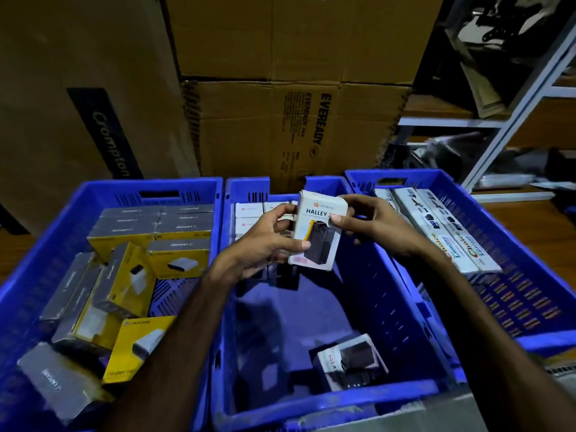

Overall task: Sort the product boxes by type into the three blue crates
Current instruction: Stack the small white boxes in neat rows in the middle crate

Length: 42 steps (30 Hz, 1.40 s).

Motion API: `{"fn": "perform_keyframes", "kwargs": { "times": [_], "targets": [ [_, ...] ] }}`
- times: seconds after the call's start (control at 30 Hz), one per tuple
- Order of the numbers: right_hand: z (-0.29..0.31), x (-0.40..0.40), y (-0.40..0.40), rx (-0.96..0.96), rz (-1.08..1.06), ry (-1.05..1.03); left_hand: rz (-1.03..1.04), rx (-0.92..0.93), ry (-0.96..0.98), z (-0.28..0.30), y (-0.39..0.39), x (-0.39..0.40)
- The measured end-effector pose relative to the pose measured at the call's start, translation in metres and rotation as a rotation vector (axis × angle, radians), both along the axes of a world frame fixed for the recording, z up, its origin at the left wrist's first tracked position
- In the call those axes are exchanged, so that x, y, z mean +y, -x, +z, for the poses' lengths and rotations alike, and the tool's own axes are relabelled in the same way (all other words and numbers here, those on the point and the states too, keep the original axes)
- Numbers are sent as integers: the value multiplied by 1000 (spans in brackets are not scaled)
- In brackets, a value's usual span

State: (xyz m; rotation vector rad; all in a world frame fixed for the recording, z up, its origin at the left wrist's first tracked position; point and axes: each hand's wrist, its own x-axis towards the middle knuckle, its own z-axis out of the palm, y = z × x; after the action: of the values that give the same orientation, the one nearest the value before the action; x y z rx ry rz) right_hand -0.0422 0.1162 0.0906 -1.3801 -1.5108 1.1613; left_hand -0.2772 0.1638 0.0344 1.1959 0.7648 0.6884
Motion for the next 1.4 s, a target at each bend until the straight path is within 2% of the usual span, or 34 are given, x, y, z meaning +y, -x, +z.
{"fn": "perform_keyframes", "kwargs": {
  "times": [0.1,0.2,0.37,0.43,0.6,0.87,1.03,1.23,1.4],
  "targets": [
    [-1,5,-10,-45,14,-6,45,70,-55,-2,-2,2],
    [-14,13,-18,-174,-13,60,166,165,-116,-4,-1,7],
    [-61,37,-19,-681,-2,92,369,225,-111,-10,9,18],
    [-75,45,-10,-750,-15,137,392,242,-96,-10,11,18],
    [-98,65,4,-768,-89,174,366,326,-128,-11,12,17],
    [-127,61,17,-622,-250,191,317,376,-163,-14,15,18],
    [-138,58,19,-611,-230,213,277,429,-214,-20,14,19],
    [-133,52,18,-695,-146,217,131,538,-325,-25,5,15],
    [-92,31,6,-922,-67,16,-62,566,-382,-37,-25,-1]
  ]
}}
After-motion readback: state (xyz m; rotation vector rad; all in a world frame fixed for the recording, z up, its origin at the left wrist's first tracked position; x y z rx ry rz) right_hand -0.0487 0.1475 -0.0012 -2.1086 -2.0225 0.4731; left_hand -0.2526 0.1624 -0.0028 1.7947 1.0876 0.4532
